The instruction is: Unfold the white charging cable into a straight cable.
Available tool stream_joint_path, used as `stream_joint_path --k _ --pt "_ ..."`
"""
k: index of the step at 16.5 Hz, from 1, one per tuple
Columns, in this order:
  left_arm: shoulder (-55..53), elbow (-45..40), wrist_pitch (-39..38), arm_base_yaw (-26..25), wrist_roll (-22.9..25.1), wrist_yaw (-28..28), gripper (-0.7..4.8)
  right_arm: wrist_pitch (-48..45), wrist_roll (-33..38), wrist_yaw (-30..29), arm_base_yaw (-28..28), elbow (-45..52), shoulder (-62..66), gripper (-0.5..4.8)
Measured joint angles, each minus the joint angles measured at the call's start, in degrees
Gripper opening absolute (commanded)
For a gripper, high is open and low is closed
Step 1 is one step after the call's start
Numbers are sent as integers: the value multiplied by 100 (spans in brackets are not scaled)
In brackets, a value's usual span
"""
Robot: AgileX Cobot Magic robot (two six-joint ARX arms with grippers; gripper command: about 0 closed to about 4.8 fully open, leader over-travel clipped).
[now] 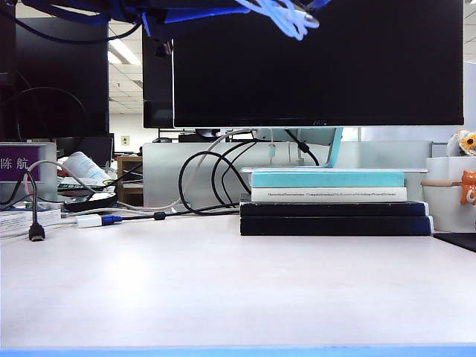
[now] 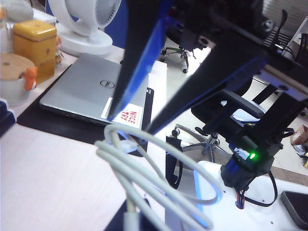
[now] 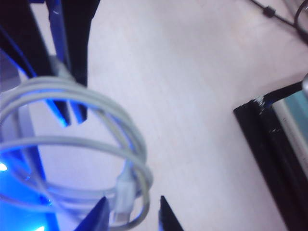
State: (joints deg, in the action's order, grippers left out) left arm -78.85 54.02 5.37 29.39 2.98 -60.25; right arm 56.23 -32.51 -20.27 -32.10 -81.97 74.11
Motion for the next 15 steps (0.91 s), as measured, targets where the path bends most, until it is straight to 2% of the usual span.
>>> stream_joint_path --k 5,6,8,9,10,11,15 --pt "0 0 55 0 -4 -234 -6 -81 2 -15 0 0 33 80" --pt "0 0 105 0 -9 -236 -6 -81 -2 -39 0 0 50 15" --pt "0 0 151 0 -24 -243 3 -72 -15 -188 0 0 125 -1" --pt "0 0 151 0 -24 -240 49 -72 -17 -192 0 0 125 -1" --pt "0 0 151 0 -24 -240 381 -72 -17 -192 0 0 125 -1" --pt "0 0 149 0 -28 -240 479 -72 -17 -192 0 0 125 -1" --pt "0 0 -354 0 -151 35 479 -68 -35 81 0 0 125 -1"
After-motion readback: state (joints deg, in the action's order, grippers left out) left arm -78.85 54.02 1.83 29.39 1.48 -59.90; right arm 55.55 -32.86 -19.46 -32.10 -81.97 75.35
